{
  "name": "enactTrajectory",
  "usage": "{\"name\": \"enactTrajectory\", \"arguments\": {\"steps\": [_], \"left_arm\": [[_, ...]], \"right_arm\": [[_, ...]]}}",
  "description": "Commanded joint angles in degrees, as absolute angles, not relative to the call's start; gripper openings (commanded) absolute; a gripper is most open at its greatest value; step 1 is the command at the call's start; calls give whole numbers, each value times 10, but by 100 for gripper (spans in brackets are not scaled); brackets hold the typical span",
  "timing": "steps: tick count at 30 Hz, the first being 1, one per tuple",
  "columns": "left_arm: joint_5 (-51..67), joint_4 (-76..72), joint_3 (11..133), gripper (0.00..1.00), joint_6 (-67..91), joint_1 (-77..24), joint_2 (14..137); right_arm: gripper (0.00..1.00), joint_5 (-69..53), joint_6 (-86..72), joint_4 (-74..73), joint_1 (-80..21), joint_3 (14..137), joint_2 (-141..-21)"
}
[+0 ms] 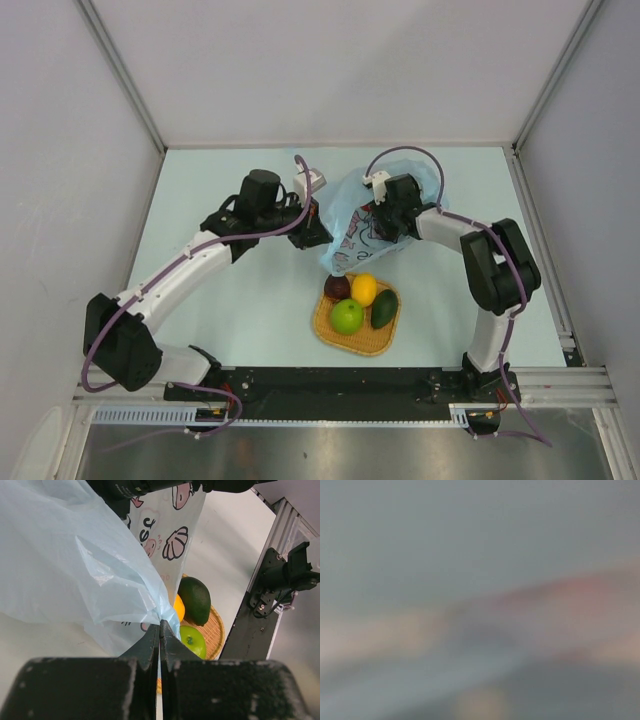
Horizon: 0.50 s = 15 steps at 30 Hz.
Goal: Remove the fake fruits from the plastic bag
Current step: Take out the fake fruit from the plastic bag.
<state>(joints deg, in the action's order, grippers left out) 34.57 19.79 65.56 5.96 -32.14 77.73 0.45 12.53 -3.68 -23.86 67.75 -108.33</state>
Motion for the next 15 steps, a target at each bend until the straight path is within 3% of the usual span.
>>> {"name": "enactTrajectory", "arguments": {"steps": [1, 9, 15], "left_arm": [[339, 177, 652, 0, 59, -324, 757], [342, 170, 658, 0, 69, -324, 774], [345, 168, 658, 0, 76, -325, 781]], "right_arm": [[14, -75, 198, -64, -255, 688, -1005], [4, -234, 214, -102, -260, 650, -854], [3, -296, 245, -160, -270, 633, -767]]}}
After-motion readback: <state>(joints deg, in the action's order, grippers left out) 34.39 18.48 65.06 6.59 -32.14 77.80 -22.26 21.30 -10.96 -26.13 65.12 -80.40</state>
